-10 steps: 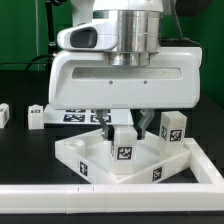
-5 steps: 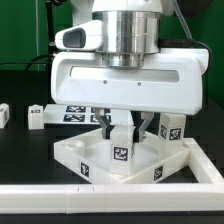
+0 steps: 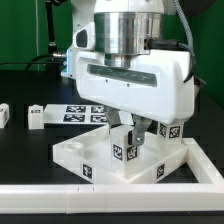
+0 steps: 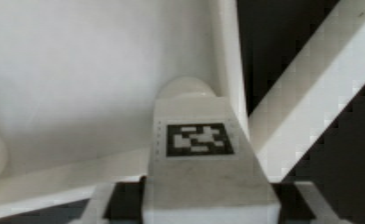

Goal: Assemble square table

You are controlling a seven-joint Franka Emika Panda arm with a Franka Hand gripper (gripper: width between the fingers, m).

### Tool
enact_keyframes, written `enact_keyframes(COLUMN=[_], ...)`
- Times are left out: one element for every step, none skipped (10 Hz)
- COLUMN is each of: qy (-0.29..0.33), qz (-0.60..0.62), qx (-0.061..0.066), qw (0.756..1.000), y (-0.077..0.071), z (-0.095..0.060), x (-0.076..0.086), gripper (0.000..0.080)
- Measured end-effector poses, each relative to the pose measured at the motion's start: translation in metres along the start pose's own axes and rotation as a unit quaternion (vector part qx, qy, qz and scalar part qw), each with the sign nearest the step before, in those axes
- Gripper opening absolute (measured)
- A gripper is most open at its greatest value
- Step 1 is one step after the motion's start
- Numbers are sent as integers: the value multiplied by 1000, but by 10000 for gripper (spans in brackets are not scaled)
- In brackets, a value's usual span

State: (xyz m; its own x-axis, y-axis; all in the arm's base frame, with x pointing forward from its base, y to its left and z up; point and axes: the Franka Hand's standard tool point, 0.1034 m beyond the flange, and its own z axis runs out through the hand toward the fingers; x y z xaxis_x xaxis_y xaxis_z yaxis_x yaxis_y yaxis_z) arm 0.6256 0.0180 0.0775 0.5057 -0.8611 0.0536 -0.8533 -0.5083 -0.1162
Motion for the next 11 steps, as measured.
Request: enact_keyframes(qy=[0, 0, 0, -2, -2, 5, 9, 9, 10, 9, 10], qz=[0, -4, -24, -54, -90, -164, -224, -234, -282, -320, -375], qx=[0, 0, 0, -1, -1, 7, 10, 9, 8, 7, 4], qw=[1000, 1000, 1000, 999, 996, 986, 974, 972, 959, 947, 927], y=[0, 0, 0, -1, -3, -6, -5, -5, -4, -4, -4], z=[0, 0, 0, 2, 2, 0, -2, -1, -1, -1, -2], x=[0, 0, -1, -5, -9, -8, -3, -3, -3, -2, 0], gripper=[285, 285, 448, 574, 574, 634, 645, 645, 649, 649, 649])
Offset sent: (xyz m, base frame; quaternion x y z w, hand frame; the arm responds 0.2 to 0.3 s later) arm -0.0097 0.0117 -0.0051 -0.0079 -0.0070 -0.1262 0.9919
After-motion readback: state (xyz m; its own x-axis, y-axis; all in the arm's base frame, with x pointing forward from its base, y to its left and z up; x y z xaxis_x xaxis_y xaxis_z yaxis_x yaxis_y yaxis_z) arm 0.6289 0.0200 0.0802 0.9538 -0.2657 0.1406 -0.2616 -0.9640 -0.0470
